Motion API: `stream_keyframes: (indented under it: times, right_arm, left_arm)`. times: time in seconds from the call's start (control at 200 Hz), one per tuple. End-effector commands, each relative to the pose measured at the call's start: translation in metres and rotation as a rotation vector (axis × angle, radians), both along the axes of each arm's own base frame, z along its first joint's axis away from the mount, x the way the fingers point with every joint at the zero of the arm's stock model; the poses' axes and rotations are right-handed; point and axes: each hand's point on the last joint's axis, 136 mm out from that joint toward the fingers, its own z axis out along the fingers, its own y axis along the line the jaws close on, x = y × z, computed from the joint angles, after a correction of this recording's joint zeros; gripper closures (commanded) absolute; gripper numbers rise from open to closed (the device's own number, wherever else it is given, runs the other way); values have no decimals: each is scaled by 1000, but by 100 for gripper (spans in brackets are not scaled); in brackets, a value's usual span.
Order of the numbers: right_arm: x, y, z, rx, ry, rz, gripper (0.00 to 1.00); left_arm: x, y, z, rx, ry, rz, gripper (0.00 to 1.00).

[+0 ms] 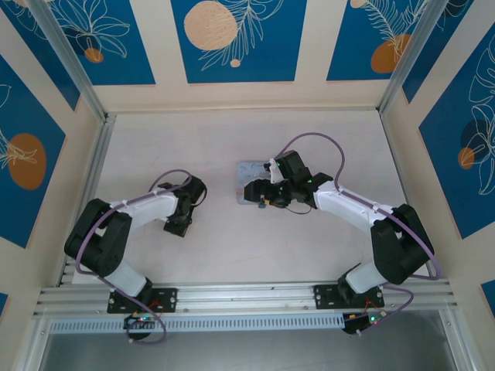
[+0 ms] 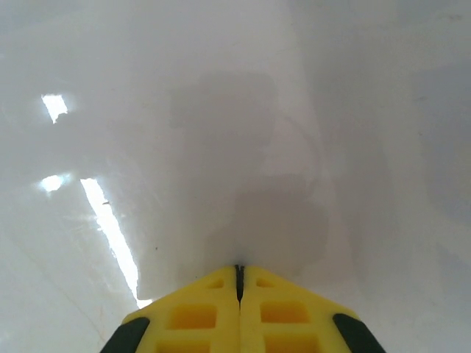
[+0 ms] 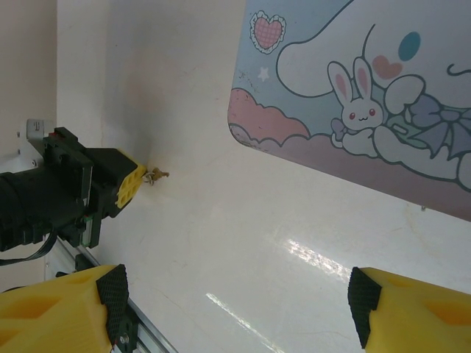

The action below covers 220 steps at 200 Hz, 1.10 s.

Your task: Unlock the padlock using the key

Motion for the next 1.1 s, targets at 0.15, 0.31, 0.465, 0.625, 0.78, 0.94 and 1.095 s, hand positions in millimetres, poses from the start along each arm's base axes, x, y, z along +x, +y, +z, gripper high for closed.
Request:
stream_keyframes:
  times: [0.15,0.31,0.465,0.625,0.78,0.94,1.095]
  right_arm:
    - [-2,-1,5,8,7,-15,19]
    - [-2,-7,10,13,-6,-38,19]
    - [0,-14,16,22,-28,-72,19]
    - [3,-16,23,68,-49,-106,19]
    - [4,-10,30,168,-100,-74,19]
    - [2,-7,42,293,-177,-18,21]
    - [-1,-8,59,399,-184,-4,31]
  left_arm:
    - [19,-43,2,-105,-6,-294,100]
    - [42,-55,24,-92,-92,-476,100]
    - [59,-66,48,-80,-178,-627,100]
    - [70,-80,71,-93,-267,-765,100]
    - [75,-94,95,-116,-360,-884,100]
    - [77,-113,128,-135,-510,-996,100]
    - [78,-134,161,-149,-686,-1099,100]
